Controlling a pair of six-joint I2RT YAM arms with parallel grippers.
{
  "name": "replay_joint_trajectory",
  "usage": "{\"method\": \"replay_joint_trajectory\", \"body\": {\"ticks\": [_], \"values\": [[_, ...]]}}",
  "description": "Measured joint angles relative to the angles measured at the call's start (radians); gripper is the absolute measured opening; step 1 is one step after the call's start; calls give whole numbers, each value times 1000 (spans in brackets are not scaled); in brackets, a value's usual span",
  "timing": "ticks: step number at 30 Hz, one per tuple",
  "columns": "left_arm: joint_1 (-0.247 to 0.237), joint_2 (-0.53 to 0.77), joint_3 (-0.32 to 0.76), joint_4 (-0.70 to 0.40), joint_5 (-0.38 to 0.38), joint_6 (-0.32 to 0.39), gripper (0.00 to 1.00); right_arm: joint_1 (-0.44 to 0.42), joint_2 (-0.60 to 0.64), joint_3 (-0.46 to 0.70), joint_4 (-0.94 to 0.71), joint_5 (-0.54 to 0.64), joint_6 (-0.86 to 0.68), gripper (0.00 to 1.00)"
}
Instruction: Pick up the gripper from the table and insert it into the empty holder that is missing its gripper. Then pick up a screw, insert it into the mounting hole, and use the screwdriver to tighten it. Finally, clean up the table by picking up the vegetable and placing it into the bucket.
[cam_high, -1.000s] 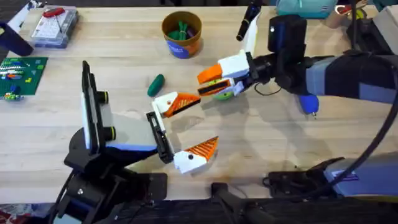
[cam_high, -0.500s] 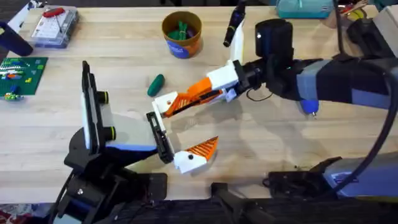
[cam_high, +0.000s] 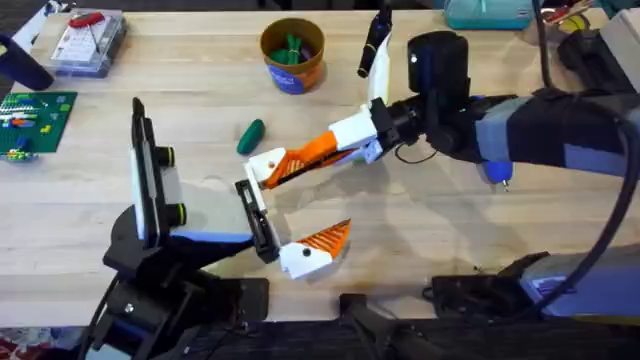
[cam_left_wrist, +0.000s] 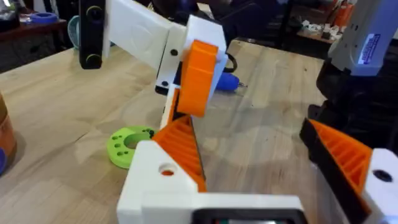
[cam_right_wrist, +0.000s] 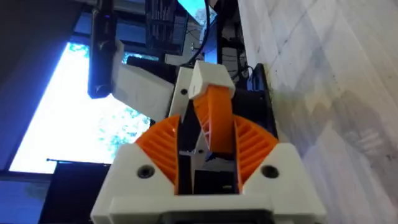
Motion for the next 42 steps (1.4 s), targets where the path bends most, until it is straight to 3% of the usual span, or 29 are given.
{"method": "replay_joint_trajectory", "body": {"ticks": [2, 5, 7, 42], "values": [[0, 0, 0, 0, 0, 0, 991, 0, 0, 0, 0, 3, 1, 325], [0, 0, 0, 1, 0, 6, 991, 0, 4, -1, -8, 16, 13, 83], [0, 0, 0, 0, 0, 7, 991, 0, 11, -1, -10, 17, 17, 13], [0, 0, 0, 0, -2, -3, 991, 1, -15, -21, 13, 74, 113, 7]]}}
